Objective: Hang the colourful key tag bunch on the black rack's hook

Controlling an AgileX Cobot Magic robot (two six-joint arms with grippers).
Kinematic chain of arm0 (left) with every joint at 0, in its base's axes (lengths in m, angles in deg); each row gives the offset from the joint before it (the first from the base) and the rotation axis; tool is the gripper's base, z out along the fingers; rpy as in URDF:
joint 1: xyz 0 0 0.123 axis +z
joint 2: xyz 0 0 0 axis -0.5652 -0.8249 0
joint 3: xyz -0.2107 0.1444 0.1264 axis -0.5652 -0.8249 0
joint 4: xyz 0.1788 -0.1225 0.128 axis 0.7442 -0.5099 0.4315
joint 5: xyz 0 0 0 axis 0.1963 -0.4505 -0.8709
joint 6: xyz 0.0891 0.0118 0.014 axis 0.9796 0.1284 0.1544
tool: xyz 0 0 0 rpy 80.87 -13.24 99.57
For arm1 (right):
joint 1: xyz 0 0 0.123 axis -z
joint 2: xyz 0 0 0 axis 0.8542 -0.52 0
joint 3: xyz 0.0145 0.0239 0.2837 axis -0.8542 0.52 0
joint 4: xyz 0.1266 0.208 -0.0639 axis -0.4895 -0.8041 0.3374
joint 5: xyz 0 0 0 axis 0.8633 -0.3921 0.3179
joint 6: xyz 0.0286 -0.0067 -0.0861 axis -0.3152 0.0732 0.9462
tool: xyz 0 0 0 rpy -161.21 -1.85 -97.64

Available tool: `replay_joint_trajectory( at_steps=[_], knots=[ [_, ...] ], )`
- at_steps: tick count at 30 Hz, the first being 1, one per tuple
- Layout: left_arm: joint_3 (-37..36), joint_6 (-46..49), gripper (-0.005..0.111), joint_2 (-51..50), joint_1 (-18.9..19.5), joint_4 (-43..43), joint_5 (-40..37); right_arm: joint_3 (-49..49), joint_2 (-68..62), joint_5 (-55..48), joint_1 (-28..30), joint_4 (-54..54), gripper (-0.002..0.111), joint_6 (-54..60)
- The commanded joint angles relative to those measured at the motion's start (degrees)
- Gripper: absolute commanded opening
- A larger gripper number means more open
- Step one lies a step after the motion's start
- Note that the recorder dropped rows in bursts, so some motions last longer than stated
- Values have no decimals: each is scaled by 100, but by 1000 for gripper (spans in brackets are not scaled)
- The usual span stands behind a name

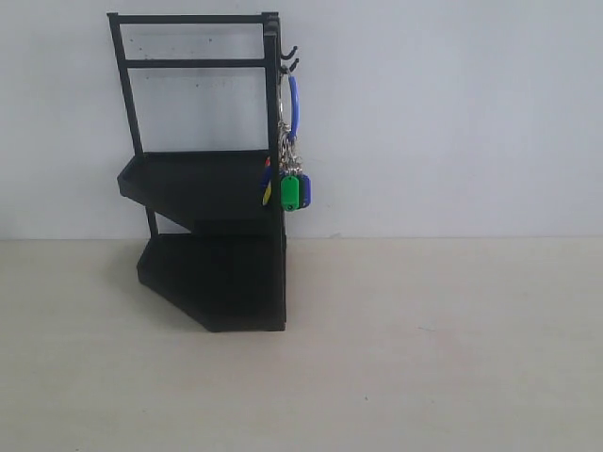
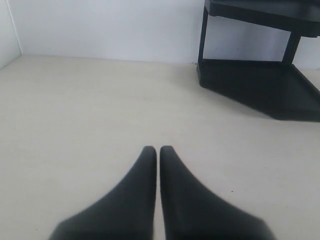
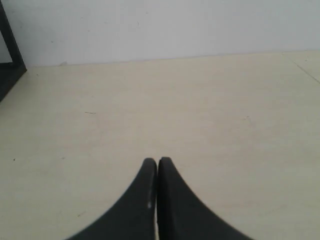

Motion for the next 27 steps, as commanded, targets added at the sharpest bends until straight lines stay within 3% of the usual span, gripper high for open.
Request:
replay_joint_trajectory(
  at_steps=[1,27],
  knots=[
    [14,2,4,-20,19,-40,43,6,26,-50,34,38,0,-5],
    [14,2,4,-20,19,-40,43,6,26,-123,31,-81,0,323]
  ],
)
